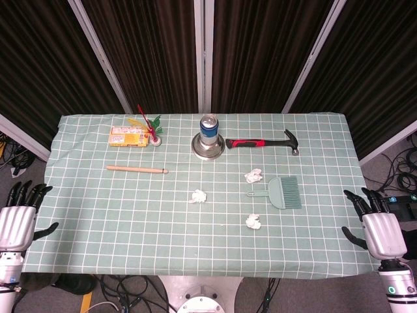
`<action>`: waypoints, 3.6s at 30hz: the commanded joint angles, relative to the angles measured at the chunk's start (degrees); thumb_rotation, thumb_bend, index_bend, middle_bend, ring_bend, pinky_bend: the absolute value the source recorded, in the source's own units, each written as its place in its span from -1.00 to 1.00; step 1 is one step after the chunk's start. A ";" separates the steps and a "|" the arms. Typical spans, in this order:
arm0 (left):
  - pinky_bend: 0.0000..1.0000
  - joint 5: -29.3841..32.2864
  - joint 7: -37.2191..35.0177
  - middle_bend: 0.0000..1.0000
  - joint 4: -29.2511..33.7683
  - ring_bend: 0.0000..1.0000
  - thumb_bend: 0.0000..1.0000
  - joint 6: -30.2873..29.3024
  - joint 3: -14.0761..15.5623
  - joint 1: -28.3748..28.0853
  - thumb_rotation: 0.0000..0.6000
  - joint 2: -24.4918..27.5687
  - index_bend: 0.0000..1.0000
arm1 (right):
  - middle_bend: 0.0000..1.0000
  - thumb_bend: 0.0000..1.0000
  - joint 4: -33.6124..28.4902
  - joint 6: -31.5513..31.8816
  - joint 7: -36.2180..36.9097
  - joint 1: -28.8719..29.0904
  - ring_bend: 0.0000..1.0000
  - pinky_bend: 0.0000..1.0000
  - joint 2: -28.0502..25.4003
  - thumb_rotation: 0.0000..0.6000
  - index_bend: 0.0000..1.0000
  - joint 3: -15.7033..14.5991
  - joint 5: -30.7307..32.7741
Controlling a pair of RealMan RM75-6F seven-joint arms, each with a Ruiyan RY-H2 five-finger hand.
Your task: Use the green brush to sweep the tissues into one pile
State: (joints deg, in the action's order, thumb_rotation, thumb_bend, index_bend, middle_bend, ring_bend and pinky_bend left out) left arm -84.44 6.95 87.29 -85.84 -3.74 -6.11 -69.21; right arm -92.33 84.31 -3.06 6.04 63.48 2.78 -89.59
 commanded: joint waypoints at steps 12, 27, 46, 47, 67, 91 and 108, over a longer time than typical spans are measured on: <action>-0.88 -0.20 -0.01 -0.66 0.32 -0.87 -1.00 0.01 0.30 0.10 1.00 0.18 -0.63 | -0.48 -0.76 -0.81 -3.18 2.30 2.42 -0.86 -0.79 -0.29 1.00 -0.74 0.39 -0.27; -0.88 -1.10 -0.64 -0.66 0.28 -0.87 -1.00 -0.41 0.36 -0.03 1.00 0.54 -0.63 | -0.35 -0.70 4.76 -30.93 -5.95 22.68 -0.81 -0.67 10.47 1.00 -0.59 7.69 12.83; -0.88 -1.34 -1.60 -0.66 0.21 -0.87 -1.00 -0.17 0.68 0.03 1.00 0.89 -0.63 | -0.16 -0.70 24.78 -34.61 -17.54 32.02 -0.81 -0.66 30.99 1.00 -0.12 7.11 21.83; -0.88 -1.38 -1.58 -0.66 0.15 -0.87 -1.00 -0.14 0.70 0.00 1.00 0.84 -0.63 | -0.15 -0.70 25.20 -34.46 -17.52 32.10 -0.81 -0.66 31.34 1.00 -0.11 7.04 21.73; -0.88 -1.25 -2.39 -0.66 -0.78 -0.87 -1.00 -0.10 0.78 0.11 1.00 0.31 -0.63 | -0.01 -0.69 29.89 -35.08 -23.70 33.93 -0.76 -0.66 35.82 1.00 -0.06 5.28 23.37; -0.88 -1.31 -0.81 -0.66 1.39 -0.87 -1.00 -0.97 0.82 0.72 1.00 1.28 -0.63 | 0.19 -0.40 28.21 -36.61 20.36 37.24 -0.58 -0.64 24.04 1.00 0.21 9.59 9.40; -0.88 -0.02 4.34 -0.66 7.44 -0.87 -1.00 -1.37 0.37 1.22 1.00 3.88 -0.63 | 0.20 -0.27 62.26 -33.98 63.86 47.26 -0.49 -0.52 40.53 1.00 0.24 2.17 -3.59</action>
State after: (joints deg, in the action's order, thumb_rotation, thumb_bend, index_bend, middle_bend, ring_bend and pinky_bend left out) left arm -84.54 11.20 94.65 -87.24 -3.35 -4.90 -65.42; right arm -34.46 49.74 55.25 51.22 100.24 7.04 -90.92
